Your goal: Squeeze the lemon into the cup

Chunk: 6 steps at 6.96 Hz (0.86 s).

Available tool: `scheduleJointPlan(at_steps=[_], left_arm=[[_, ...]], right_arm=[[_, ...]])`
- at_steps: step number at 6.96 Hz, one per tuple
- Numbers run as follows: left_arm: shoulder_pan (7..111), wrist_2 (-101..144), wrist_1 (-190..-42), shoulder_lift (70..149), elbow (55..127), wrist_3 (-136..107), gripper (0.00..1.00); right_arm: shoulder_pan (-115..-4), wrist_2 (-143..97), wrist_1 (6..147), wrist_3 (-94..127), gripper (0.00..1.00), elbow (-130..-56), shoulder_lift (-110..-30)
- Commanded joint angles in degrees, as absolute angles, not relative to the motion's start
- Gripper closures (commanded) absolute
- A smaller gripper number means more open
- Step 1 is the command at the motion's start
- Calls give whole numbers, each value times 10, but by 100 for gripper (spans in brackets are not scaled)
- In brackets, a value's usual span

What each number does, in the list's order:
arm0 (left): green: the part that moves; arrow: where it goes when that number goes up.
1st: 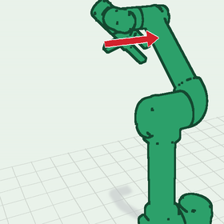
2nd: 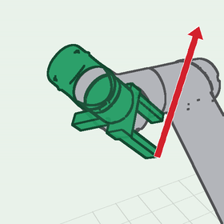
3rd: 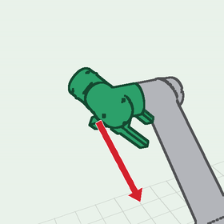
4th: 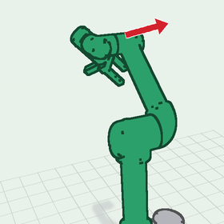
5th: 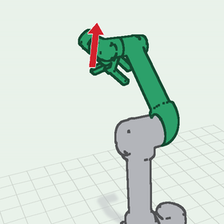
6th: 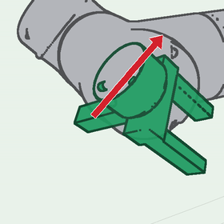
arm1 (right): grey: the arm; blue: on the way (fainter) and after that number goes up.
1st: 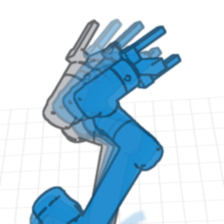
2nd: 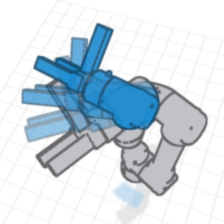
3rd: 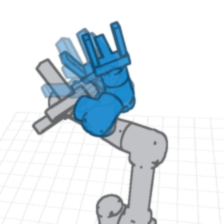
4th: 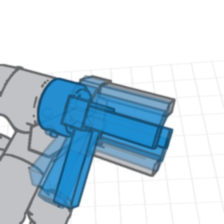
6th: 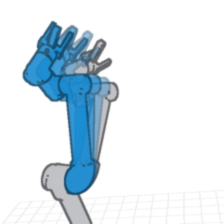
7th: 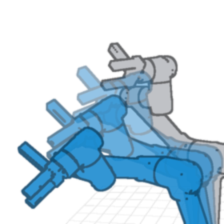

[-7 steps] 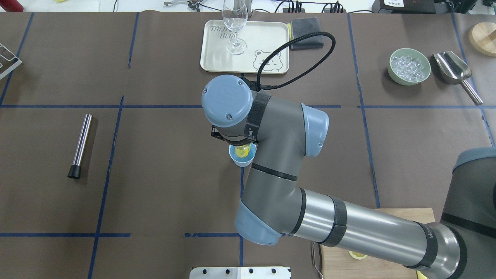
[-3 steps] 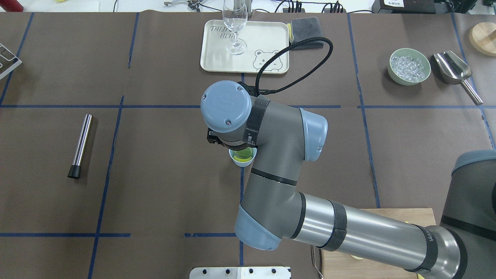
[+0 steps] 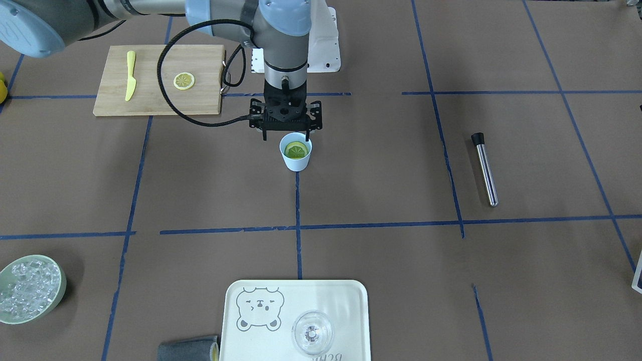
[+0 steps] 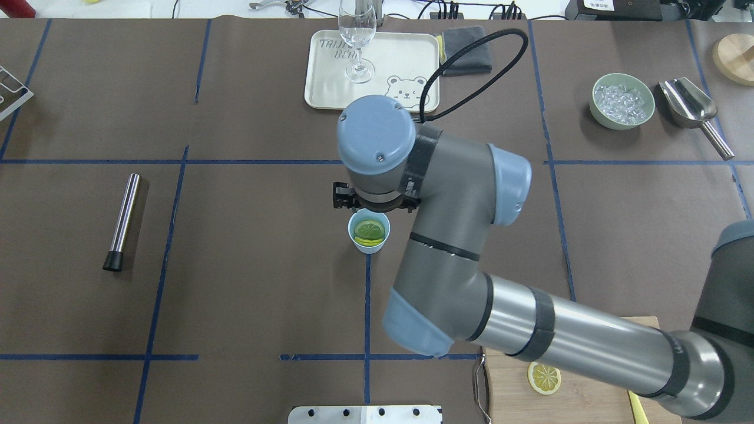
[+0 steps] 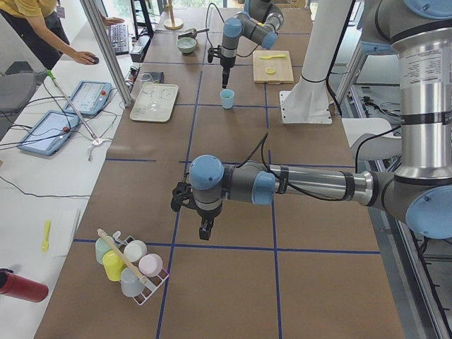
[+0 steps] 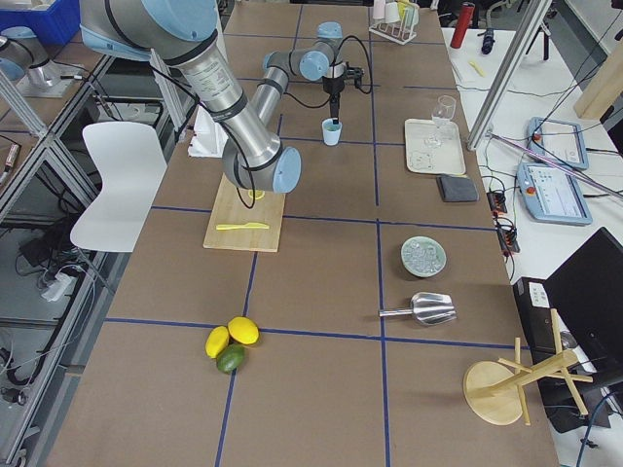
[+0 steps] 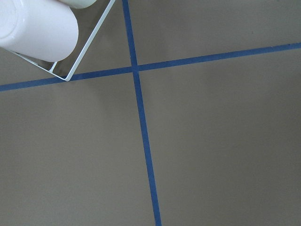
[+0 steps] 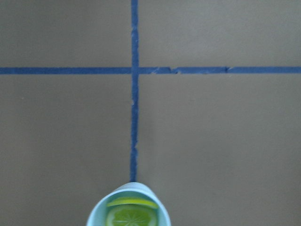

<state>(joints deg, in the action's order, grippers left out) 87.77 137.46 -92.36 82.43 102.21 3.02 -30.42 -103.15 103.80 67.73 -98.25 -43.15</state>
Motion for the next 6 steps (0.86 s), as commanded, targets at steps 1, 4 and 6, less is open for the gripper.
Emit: scheduleJointPlan(at_steps=[1, 4, 6], left_arm=[[875, 1378, -933, 831, 1031, 31, 0], [875, 1375, -975, 866, 1033, 33, 0], [878, 1381, -1063, 893, 1025, 29, 0]], right_arm=[[-402, -1099, 1041, 537, 0, -1061, -521], [-612, -1232, 1042, 217, 0, -1058, -652], [-703, -1237, 1037, 109, 0, -1060, -814]])
